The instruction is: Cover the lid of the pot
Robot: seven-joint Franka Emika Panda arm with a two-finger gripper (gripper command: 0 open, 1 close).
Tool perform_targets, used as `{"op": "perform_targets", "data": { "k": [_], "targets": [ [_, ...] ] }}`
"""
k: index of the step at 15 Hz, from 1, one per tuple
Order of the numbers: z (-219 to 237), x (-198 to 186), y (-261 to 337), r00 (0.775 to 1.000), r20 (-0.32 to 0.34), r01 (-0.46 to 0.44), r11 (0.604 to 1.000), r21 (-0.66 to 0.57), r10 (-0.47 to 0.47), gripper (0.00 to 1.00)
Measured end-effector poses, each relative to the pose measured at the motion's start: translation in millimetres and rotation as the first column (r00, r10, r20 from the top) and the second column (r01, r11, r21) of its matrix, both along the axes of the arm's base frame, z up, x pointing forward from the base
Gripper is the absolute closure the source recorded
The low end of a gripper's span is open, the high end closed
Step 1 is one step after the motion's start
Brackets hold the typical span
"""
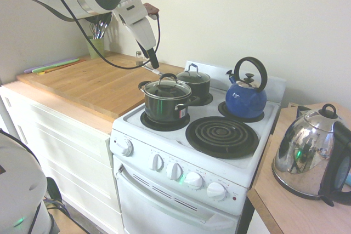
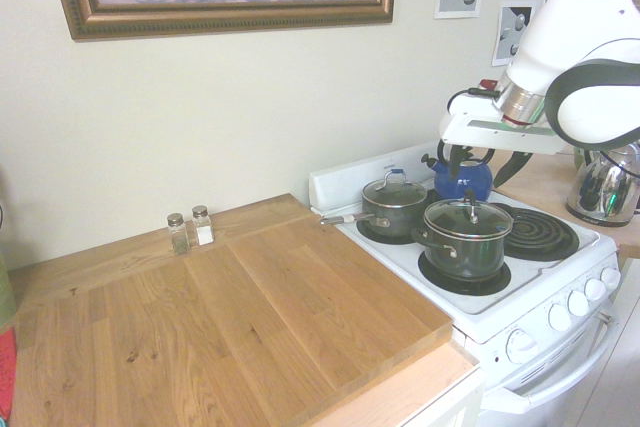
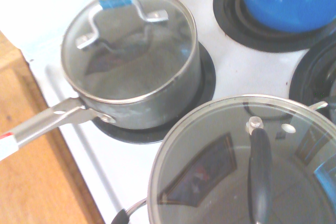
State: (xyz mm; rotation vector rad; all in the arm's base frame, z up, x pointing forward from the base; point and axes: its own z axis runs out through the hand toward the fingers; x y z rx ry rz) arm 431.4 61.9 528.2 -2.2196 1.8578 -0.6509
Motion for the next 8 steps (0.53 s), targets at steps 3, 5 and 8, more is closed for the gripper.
{"op": "perform_targets", "data": {
  "k": [3,5,8],
  "targets": [
    [28,-20,9,0.999,0.043,-0.018,1.000,-0.022,0.019,0.00],
    [51,-33,11,0.997,0.070,-0.028,0.999,-0.037,0.031,0.00],
    [86,-44,14,0.994,0.099,-0.038,0.998,-0.052,0.043,0.00]
  ]
}}
